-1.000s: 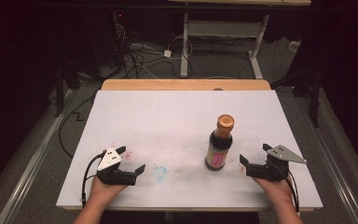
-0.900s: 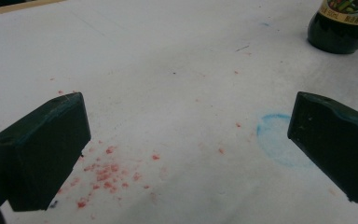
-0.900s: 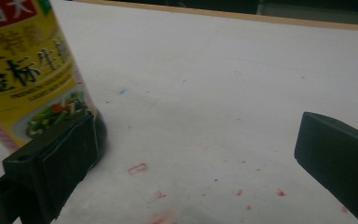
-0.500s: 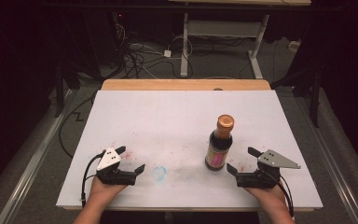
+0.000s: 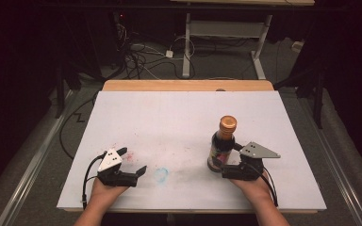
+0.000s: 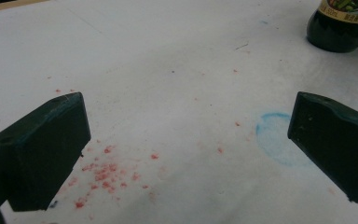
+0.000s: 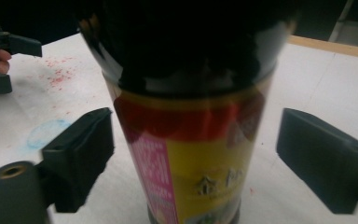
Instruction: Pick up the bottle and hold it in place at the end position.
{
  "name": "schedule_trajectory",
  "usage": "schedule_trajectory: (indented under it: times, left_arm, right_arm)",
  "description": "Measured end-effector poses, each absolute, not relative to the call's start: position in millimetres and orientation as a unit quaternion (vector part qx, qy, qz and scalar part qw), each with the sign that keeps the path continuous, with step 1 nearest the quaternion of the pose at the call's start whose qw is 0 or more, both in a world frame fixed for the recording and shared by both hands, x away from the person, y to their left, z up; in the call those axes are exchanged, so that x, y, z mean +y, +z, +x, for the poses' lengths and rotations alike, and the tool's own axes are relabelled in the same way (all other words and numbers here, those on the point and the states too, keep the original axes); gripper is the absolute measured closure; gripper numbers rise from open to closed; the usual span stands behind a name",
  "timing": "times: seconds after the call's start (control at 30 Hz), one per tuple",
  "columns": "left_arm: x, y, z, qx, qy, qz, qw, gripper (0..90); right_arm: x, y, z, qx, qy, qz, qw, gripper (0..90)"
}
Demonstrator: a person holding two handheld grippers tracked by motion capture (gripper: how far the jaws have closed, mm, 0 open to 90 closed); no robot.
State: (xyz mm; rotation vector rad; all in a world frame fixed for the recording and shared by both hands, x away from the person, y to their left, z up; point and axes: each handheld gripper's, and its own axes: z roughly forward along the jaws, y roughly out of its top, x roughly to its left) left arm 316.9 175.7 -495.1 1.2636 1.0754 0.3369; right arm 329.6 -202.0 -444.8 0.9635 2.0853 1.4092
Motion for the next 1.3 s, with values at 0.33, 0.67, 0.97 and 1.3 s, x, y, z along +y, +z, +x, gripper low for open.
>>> schedule_trajectory:
  times: [0.33,0.67,0.97,1.3]
  left_arm:
    - [176,-495,316,0.474,0.149,0.560,0.663,0.0]
    - [176,-495,317,0.474,0.144,0.560,0.664,0.0]
    - [176,-495,316,0.473,0.142,0.558,0.666,0.0]
    - [176,-495,315,0.470,0.142,0.560,0.668,0.0]
  right_arm:
    - [-193,-444,335,0.761,0.501,0.341,0.233,31.0]
    - [-184,-433,339,0.769,0.491,0.336,0.236,32.4]
    - [-162,-420,360,0.762,0.503,0.324,0.250,32.0]
    - [-128,-421,394,0.763,0.499,0.321,0.258,32.0]
